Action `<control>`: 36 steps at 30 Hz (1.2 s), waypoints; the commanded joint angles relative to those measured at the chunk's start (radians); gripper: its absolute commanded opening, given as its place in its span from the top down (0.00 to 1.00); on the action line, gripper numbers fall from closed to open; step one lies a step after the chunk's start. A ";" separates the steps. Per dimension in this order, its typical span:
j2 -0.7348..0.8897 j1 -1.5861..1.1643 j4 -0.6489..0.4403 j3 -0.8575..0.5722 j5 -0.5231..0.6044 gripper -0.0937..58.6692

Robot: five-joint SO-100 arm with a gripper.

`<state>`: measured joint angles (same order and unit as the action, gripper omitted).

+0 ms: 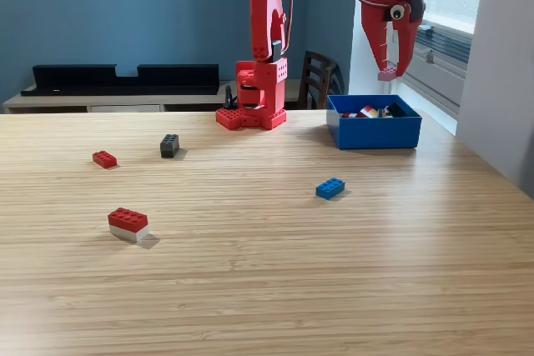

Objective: Grasp a lego block and put it in the bin.

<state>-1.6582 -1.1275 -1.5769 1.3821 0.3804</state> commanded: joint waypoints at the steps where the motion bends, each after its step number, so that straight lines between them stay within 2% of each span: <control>1: -0.077 -0.063 -0.017 -0.041 -0.012 1.00; 19: -0.077 -0.186 -0.029 0.038 -0.097 1.00; 25: -0.077 -0.196 -0.031 0.040 -0.144 0.77; 30: -0.077 -0.196 -0.031 0.037 -0.149 0.68; 33: -0.077 -0.195 -0.031 0.032 -0.150 0.70; 36: -0.077 -0.181 -0.031 0.023 -0.158 0.80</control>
<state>-1.6582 -1.3131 -1.5953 1.4373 0.2347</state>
